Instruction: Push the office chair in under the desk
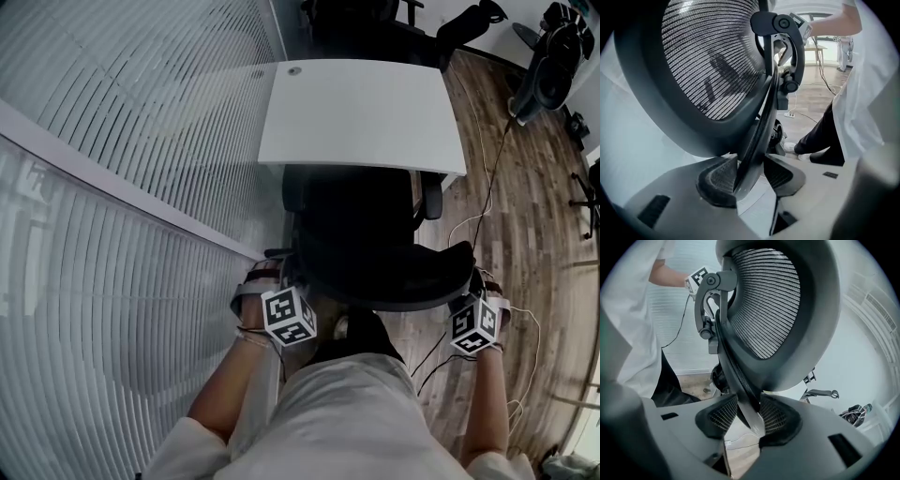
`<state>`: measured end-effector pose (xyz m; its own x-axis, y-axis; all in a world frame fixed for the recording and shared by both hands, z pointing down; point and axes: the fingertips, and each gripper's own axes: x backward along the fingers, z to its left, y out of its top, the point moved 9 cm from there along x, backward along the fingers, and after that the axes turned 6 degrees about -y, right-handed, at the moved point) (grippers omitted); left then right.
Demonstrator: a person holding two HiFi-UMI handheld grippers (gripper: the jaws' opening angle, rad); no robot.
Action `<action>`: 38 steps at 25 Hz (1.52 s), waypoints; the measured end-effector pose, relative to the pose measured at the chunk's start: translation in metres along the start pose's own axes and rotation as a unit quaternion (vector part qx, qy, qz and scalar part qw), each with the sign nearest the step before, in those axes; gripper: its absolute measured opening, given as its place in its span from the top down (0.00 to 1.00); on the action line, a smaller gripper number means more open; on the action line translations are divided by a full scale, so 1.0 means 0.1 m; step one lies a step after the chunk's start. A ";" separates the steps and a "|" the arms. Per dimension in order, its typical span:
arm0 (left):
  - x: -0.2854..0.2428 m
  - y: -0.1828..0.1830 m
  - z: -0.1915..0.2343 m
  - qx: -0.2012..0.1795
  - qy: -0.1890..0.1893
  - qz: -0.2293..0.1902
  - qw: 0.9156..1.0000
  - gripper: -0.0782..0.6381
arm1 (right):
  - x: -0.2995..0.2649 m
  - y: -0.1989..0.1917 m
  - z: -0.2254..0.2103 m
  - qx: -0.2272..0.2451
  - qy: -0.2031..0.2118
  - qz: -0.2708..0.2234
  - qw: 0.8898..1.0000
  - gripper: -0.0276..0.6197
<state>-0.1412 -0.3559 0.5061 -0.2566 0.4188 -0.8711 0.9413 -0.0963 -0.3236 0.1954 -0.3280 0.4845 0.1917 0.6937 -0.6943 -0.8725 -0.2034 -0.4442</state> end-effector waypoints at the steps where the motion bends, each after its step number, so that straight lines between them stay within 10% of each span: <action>1: -0.01 0.01 0.04 0.000 0.000 0.001 1.000 0.63 | -0.02 0.00 -0.03 0.000 0.000 -0.001 1.000 0.72; 38: -0.71 0.40 1.26 0.024 0.015 0.027 0.999 0.63 | -0.99 0.06 -1.13 0.000 -0.002 -0.021 1.000 0.72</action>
<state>-0.1131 -0.5032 0.5080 -0.1994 0.4382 -0.8765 0.9417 -0.1616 -0.2950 0.2223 -0.4759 0.4866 0.2257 0.7045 -0.6729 -0.8638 -0.1746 -0.4726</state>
